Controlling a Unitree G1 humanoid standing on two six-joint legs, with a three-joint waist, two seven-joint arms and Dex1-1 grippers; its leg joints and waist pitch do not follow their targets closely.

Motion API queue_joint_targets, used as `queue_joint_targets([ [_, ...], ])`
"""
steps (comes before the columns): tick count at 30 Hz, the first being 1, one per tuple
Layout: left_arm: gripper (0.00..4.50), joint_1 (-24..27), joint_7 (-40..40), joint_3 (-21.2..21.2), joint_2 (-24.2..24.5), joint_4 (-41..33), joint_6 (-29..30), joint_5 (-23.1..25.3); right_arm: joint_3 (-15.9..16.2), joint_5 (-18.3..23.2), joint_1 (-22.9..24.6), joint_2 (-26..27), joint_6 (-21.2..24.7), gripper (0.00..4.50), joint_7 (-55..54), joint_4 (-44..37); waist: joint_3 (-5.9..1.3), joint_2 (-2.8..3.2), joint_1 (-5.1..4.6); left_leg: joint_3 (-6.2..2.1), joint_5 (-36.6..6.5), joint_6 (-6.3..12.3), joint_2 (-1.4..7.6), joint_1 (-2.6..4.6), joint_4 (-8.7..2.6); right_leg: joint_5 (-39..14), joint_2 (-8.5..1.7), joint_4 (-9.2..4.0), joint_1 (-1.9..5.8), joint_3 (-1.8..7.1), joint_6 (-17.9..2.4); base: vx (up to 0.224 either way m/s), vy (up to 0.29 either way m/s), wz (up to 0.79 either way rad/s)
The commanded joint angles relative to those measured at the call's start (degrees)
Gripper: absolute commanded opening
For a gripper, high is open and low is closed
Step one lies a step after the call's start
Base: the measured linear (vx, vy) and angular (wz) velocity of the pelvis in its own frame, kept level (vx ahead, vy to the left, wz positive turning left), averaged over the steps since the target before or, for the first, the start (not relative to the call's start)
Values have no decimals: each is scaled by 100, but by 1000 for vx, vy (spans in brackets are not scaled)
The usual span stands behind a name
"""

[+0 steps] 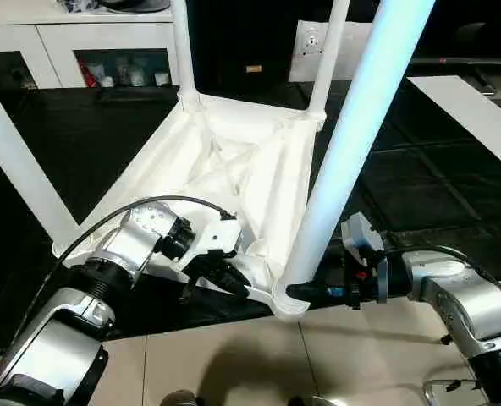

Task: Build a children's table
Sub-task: Rotate leg to tighten

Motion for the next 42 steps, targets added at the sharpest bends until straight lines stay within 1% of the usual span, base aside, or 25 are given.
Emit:
queue_joint_targets([
  [1,0,-151,107,27,-135,36,126,16,37,107,69,101,146,198,-106,-116,-418,-50,-41,-17,-1560,126,265,53,-468,-2098,-187,-360,290,252,-1157,0,0,0],
  [3,0,-161,171,50,-160,48,180,-9,3,125,84,148,196,198,-219,-137,-408,-65,-53,-20,-1610,116,259,47,-475,-2176,-186,-366,296,247,-1137,0,0,0],
  [5,0,-213,668,181,-301,74,510,-20,-59,-92,109,438,154,198,-889,-141,-378,-39,-75,-24,-1779,43,251,67,-484,-2470,-186,-403,261,244,-1052,0,0,0],
  [8,0,-231,1304,459,-622,36,1071,-202,-214,-231,105,997,411,198,-1900,-86,-347,-47,-155,-68,-2150,-116,213,70,-482,-3314,-188,-500,253,182,-712,0,0,0],
  [9,0,-225,1508,551,-751,-14,1283,-266,-271,-243,98,1221,531,197,-2241,-78,-328,-47,-198,-88,-2228,-173,201,81,-481,-3573,-190,-542,223,155,-594,0,0,0],
  [10,0,-219,1576,583,-797,-40,1361,-287,-292,-242,96,1304,577,197,-2360,-79,-320,-54,-287,-119,-2353,-197,181,55,-471,-3830,-184,-583,237,104,-451,0,0,0],
  [11,0,-210,1842,660,-939,-83,1513,-303,-336,-250,71,1535,652,196,-2658,-69,-317,-53,-323,-139,-2408,-200,177,26,-472,-3943,-187,-600,262,74,-368,0,0,0],
  [12,0,-210,1901,671,-966,-85,1537,-299,-340,-256,62,1577,661,196,-2710,-64,-310,-30,-384,-159,-2533,-206,173,39,-464,-4098,-189,-664,243,32,-257,0,0,0],
  [13,0,-220,2474,778,-1217,-112,1759,-251,-376,-321,-31,1974,730,196,-3218,-4,-334,-33,-455,-172,-2541,-173,164,32,-450,-4013,-200,-680,264,12,-249,0,0,0],
  [14,0,-252,2879,880,-1411,-115,1922,-254,-425,-372,-137,2273,793,196,-3619,104,-341,-2,-516,-189,-2554,-193,186,26,-472,-3795,-194,-655,252,3,-371,0,0,0],
  [15,0,-276,3118,941,-1527,-113,2019,-260,-456,-405,-207,2450,831,196,-3861,178,-325,-19,-567,-200,-2636,-198,183,9,-478,-3806,-180,-668,246,-25,-374,0,0,0],
  [17,0,-355,3710,1076,-1784,-96,2139,-214,-505,-547,-383,2802,906,196,-4393,351,-310,0,-658,-218,-2892,-193,160,63,-449,-3990,-169,-748,228,-109,-283,0,0,0],
  [18,0,-388,3895,1126,-1881,-90,2190,-216,-487,-608,-451,2909,951,196,-4531,406,-314,36,-753,-239,-3013,-133,179,86,-464,-3811,-187,-780,270,-155,-322,0,0,0],
  [19,0,-399,3985,1153,-1917,-92,2204,-212,-478,-623,-467,2952,964,196,-4562,404,-316,38,-778,-250,-3017,-118,192,50,-483,-3703,-192,-766,304,-155,-331,0,0,0],
  [21,0,-423,4237,1235,-2019,-115,2253,-192,-462,-641,-504,3084,983,196,-4643,386,-334,19,-810,-234,-2945,-80,183,40,-496,-3436,-201,-745,293,-110,-435,0,0,0],
  [22,0,-424,4258,1243,-2029,-122,2263,-187,-463,-634,-506,3101,978,252,-4651,384,-343,8,-812,-211,-2807,-18,166,38,-489,-3321,-207,-721,280,-71,-540,0,0,0],
  [26,0,-268,3944,999,-1825,-258,2035,4,-548,-714,-396,2968,791,272,-4549,289,-388,24,-788,-172,-2325,154,181,-25,-508,-2627,-208,-610,312,38,-836,0,0,0],
  [27,0,-241,3867,954,-1759,-289,2028,28,-567,-728,-371,2899,753,304,-4510,266,-403,34,-753,-144,-2041,241,190,-34,-504,-2212,-200,-553,313,82,-1004,0,0,0],
  [28,0,-223,3831,924,-1717,-314,2041,43,-577,-737,-360,2856,732,304,-4503,256,-400,23,-756,-126,-1967,279,180,-53,-499,-2118,-191,-540,315,94,-1043,0,0,0],
  [32,0,-171,3592,814,-1481,-325,1859,132,-653,-683,-240,2512,608,336,-4169,144,-389,20,-689,-107,-1839,366,179,-72,-479,-2348,-207,-542,326,112,-1007,0,0,0],
  [33,0,-132,3258,746,-1282,-310,1623,151,-684,-671,-143,2158,484,351,-3801,71,-390,12,-638,-105,-1730,393,190,-70,-479,-2276,-195,-530,330,119,-991,0,0,0],
  [34,0,-132,3258,746,-1282,-310,1623,151,-684,-671,-143,2158,484,361,-3801,71,-400,11,-622,-103,-1680,418,189,-79,-471,-2197,-194,-517,339,121,-1000,0,0,0],
  [35,0,-77,2867,700,-1101,-321,1378,119,-733,-686,-83,1811,327,368,-3466,68,-403,-2,-603,-92,-1593,459,195,-91,-465,-2028,-190,-487,341,137,-1042,0,0,0],
  [39,0,25,2228,572,-802,-323,936,93,-778,-674,-67,1260,-1,405,-2749,168,-422,-5,-518,-67,-1348,544,201,-94,-427,-1809,-199,-427,334,154,-1187,0,0,0],
  [42,0,77,1706,437,-579,-289,705,66,-749,-643,-91,930,-181,418,-2207,246,-401,-5,-422,-42,-1388,547,227,-49,-427,-1847,-187,-413,297,174,-1237,0,0,0],
])
